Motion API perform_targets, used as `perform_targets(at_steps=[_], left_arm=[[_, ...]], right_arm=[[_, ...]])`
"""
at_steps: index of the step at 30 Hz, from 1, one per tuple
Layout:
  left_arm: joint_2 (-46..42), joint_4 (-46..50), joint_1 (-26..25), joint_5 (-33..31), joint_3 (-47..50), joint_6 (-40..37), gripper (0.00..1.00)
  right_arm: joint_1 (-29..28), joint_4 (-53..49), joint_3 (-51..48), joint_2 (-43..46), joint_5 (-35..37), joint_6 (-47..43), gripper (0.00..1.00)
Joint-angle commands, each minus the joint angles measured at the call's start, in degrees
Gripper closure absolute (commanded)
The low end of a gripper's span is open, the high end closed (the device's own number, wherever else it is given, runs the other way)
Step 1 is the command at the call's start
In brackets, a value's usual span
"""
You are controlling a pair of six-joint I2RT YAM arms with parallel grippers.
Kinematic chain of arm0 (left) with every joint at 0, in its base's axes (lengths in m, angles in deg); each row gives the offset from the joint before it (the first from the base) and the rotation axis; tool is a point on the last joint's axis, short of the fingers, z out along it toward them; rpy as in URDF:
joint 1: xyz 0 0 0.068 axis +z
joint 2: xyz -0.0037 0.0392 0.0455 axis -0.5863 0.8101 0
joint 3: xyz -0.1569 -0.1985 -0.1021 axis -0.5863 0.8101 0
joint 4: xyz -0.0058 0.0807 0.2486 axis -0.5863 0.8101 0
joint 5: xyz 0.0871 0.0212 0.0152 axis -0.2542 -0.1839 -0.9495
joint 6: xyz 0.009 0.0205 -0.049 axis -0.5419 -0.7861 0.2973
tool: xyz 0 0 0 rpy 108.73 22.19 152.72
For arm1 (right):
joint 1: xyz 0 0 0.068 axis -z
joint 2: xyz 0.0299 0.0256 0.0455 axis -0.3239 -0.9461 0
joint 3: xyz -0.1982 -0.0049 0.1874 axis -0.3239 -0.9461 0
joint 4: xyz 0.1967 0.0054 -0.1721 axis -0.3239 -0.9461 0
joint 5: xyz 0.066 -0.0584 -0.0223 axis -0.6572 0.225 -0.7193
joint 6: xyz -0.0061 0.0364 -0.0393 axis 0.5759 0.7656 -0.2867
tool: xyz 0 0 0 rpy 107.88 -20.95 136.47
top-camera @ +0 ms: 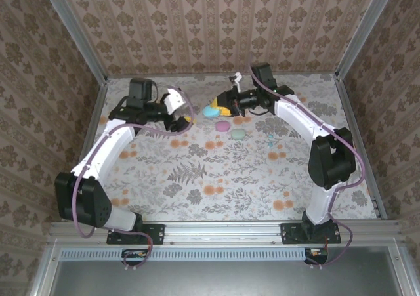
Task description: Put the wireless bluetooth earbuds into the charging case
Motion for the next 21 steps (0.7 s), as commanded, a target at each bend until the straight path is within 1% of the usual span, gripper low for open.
perform_targets(at_steps=[1,3,7,9,11,14,16,21], left_arm=[[-1.96,-16.88,1.32,10.91,4.03,11.33,0.26],[-2.14,-23.75,1.26,12.21,6.35,16.1,0.26],[-1.29,-37.61,0.76,12.67,10.32,24.17,0.26],[-0.67,-41.87,0.23,12.24,11.09,26.43,0.26],[0.09,-44.12,-0.3,11.88,10.89,27.58,0.26],[1.42,-49.86,-1.09,11.99,10.87,31.04,0.26],[2.66,-53.5,-1.54,13.31,10.5,33.68,0.26],[4.81,-57.21,-3.54,15.12,8.73,36.02,0.28]], right_arm=[[1.07,13.65,-1.42,3.1,-7.13,8.99,0.8],[1.5,19.0,-2.25,3.23,-8.06,13.36,0.8],[1.98,35.62,-4.44,2.71,-9.28,26.8,0.8],[1.98,41.31,-4.53,2.23,-9.49,31.73,0.8],[2.04,46.34,-4.53,1.77,-9.53,36.02,0.8],[2.05,51.94,-4.35,1.08,-9.8,40.8,0.79],[1.89,55.64,-4.4,0.48,-9.84,43.7,0.79],[1.76,59.55,-4.38,-0.34,-9.89,47.26,0.79]])
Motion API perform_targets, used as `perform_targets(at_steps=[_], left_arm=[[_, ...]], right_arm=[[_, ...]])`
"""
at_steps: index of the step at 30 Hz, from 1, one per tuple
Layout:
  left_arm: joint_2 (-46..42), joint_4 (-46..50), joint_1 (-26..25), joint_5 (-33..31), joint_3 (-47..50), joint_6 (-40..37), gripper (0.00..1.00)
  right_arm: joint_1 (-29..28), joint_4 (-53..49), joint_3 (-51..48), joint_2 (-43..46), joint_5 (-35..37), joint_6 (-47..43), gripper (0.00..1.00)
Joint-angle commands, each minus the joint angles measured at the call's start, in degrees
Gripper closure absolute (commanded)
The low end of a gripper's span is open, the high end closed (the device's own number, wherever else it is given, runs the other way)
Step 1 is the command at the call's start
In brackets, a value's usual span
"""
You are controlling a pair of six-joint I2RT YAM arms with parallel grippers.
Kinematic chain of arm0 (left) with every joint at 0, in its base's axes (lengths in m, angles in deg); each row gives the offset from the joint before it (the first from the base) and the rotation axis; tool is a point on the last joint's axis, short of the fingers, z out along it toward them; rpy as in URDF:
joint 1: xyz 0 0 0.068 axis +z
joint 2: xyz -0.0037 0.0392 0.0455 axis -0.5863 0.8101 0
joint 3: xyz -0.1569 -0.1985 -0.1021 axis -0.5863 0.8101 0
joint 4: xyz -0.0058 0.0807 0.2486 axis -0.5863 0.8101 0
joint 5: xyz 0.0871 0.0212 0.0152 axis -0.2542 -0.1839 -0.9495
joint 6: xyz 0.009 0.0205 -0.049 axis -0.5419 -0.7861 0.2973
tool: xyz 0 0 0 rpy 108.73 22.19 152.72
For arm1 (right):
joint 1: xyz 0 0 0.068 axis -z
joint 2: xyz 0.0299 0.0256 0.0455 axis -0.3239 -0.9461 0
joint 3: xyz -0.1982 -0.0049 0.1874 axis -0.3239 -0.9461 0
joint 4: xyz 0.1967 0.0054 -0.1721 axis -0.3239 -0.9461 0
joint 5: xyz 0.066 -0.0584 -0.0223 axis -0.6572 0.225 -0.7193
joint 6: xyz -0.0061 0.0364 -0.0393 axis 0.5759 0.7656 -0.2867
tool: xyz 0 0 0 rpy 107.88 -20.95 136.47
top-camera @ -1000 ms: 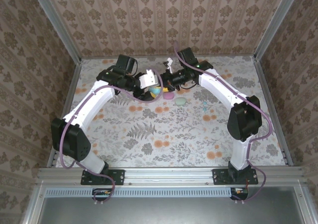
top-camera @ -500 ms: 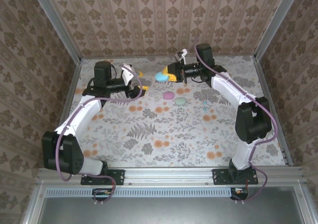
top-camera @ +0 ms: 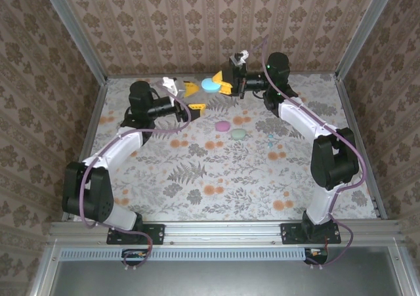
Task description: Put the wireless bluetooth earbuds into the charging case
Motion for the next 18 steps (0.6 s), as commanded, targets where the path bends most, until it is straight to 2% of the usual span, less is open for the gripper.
perform_targets(at_steps=[1,12,18], left_arm=[[1.17,-6.94,-1.18,3.01,-2.37,4.43,0.28],[5.16,-25.55,-1.09,1.74,-2.63,16.83,0.32],[6.08,-25.92,-1.54,3.84,-3.74,18.3,0.37]], right_arm=[[-0.28,7.01,-0.3,-1.1,-1.6,5.11,0.79],[-0.72,7.97,-0.41,-1.79,-1.69,6.02,0.79],[-0.82,8.75,-0.62,-2.21,-1.52,6.7,0.79]])
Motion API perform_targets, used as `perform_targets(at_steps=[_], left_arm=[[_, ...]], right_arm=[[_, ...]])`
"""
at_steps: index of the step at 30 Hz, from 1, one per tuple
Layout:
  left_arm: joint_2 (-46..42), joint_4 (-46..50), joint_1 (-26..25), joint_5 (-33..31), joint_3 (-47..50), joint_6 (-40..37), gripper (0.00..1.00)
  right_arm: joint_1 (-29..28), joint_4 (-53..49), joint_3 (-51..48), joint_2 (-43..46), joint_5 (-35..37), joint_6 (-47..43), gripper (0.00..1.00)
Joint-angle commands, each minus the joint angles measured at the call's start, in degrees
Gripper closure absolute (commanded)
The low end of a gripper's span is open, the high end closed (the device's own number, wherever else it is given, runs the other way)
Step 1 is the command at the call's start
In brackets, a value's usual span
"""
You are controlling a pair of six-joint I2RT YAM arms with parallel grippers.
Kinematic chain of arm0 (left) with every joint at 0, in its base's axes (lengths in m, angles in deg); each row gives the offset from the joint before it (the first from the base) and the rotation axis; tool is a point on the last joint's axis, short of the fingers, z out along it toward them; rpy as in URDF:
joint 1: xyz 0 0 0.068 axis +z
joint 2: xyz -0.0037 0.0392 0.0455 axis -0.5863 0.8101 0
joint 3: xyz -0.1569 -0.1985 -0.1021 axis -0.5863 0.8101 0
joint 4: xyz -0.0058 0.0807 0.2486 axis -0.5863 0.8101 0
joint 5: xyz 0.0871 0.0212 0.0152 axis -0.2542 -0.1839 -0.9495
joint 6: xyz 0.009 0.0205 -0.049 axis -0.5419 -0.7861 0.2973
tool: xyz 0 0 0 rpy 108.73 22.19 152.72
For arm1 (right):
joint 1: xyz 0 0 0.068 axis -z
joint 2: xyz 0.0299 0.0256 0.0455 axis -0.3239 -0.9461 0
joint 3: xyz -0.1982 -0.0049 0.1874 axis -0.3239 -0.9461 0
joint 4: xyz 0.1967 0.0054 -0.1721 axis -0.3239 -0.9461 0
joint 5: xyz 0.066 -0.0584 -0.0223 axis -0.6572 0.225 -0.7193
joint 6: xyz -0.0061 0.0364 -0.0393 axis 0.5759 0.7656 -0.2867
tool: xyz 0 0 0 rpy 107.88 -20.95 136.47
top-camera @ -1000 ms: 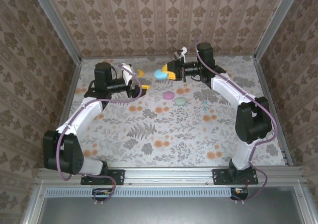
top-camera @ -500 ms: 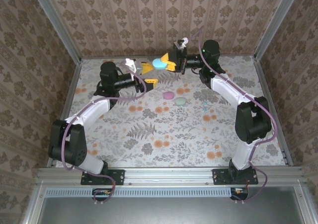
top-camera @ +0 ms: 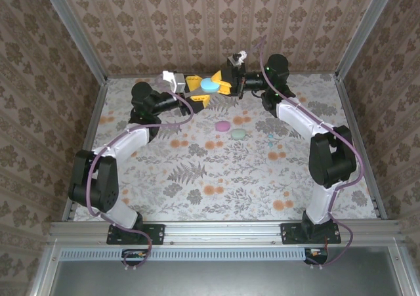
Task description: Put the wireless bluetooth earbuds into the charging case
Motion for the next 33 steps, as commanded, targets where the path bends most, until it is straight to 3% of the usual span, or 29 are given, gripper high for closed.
perform_targets(at_steps=[1,7,17,26,33], left_arm=[[0.63,-4.2,-0.31,2.47,-2.46,2.74,0.38],[1.07,-2.92,-0.84,3.62,-3.53,3.07,0.43],[0.93,0.39,-1.59,3.36,-3.93,0.69,0.41],[0.5,0.37,-1.59,3.06,-4.02,0.12,0.55],[0.41,0.29,-1.6,2.75,-4.16,0.32,0.6]], right_arm=[[-0.4,3.47,-0.68,-0.69,-0.7,1.01,0.79],[-0.59,6.89,-0.97,-1.46,-0.28,3.53,0.79],[-1.05,15.62,-0.46,-2.96,0.95,10.55,0.79],[-1.11,16.85,-1.05,-3.35,1.4,11.51,0.8],[-1.11,16.45,-1.37,-3.43,1.56,11.44,0.8]])
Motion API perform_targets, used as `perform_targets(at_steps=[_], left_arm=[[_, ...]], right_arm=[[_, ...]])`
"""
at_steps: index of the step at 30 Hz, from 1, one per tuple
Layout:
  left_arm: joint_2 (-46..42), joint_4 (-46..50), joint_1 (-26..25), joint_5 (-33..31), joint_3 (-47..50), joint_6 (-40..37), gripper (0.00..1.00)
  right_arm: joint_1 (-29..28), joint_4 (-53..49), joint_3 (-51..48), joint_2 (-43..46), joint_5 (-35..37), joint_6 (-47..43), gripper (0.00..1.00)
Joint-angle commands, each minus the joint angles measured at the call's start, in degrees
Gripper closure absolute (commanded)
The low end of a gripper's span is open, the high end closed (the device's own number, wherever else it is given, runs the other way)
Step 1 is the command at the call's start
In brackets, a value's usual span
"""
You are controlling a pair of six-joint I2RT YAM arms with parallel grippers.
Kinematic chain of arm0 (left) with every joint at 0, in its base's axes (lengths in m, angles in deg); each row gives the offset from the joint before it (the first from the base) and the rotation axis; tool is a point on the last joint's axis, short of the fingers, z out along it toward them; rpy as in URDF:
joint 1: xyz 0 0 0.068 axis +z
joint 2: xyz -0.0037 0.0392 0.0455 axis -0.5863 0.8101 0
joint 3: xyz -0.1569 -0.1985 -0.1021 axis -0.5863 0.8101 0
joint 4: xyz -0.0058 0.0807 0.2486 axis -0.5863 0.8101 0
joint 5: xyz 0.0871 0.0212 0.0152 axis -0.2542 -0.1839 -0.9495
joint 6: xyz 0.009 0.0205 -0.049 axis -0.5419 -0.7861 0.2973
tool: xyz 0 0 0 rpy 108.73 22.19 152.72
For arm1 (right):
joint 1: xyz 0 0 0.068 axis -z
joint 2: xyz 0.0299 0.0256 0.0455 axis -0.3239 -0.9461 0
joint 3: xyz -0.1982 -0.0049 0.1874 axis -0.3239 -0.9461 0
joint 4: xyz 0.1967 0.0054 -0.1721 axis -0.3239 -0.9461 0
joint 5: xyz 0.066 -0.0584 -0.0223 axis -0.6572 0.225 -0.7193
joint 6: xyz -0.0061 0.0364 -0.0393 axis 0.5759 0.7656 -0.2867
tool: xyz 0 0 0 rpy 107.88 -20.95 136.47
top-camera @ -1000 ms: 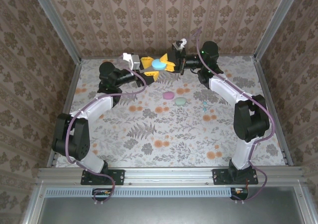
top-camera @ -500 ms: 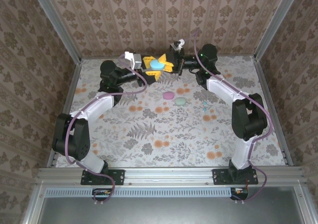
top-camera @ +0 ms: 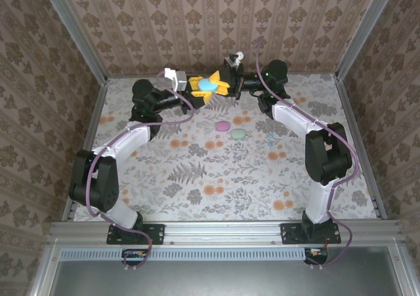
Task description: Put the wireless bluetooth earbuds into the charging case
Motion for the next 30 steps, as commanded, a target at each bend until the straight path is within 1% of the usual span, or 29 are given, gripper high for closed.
perform_targets(at_steps=[1,8,10,12,14,15,16,17,19,22,23,27,30], left_arm=[[0.37,-0.71,-0.47,0.98,-1.98,-0.58,0.6],[0.44,-0.89,-0.68,0.85,-2.37,-0.15,0.59],[0.6,-0.88,-0.73,1.01,-2.55,0.09,0.6],[0.71,-0.87,-0.77,1.0,-2.63,0.32,0.64],[0.75,-0.79,-0.77,0.87,-2.75,0.45,0.65],[0.78,-0.66,-0.78,0.7,-2.68,0.39,0.66],[0.73,-0.44,-0.78,0.74,-2.64,0.21,0.67],[0.76,-0.1,-0.71,0.69,-2.65,0.13,0.68],[0.56,1.4,-0.78,0.69,-2.63,-0.41,0.68],[0.44,2.89,-0.72,0.69,-2.2,-0.95,0.69],[0.42,3.13,-0.85,0.63,-1.98,-1.07,0.69],[0.68,5.46,-1.28,0.16,-1.34,-2.07,0.7],[0.11,10.61,-2.04,-0.13,-1.31,-4.75,0.71]], right_arm=[[-0.28,2.14,-0.85,-0.94,1.66,-0.32,0.8],[-0.27,0.88,-1.43,-0.94,2.14,-1.65,0.8],[-0.33,0.95,-1.23,-0.94,2.1,-1.7,0.8],[-0.31,0.73,-1.18,-1.02,2.1,-1.76,0.79],[-0.23,-0.76,-1.5,-0.94,2.05,-2.85,0.75],[-0.03,-2.64,-1.77,-0.62,2.14,-4.24,0.71],[0.16,-6.09,-2.15,0.12,2.25,-7.01,0.67],[0.46,-9.97,-2.36,0.87,2.48,-10.45,0.67],[0.83,-22.84,-2.07,3.39,2.95,-20.72,0.63],[1.15,-42.65,0.86,6.55,4.3,-36.59,0.47],[1.31,-46.99,1.83,7.19,4.82,-40.1,0.45],[2.85,-54.92,2.27,9.94,8.01,-48.12,0.37],[3.86,-64.71,2.78,12.77,13.8,-58.69,0.36]])
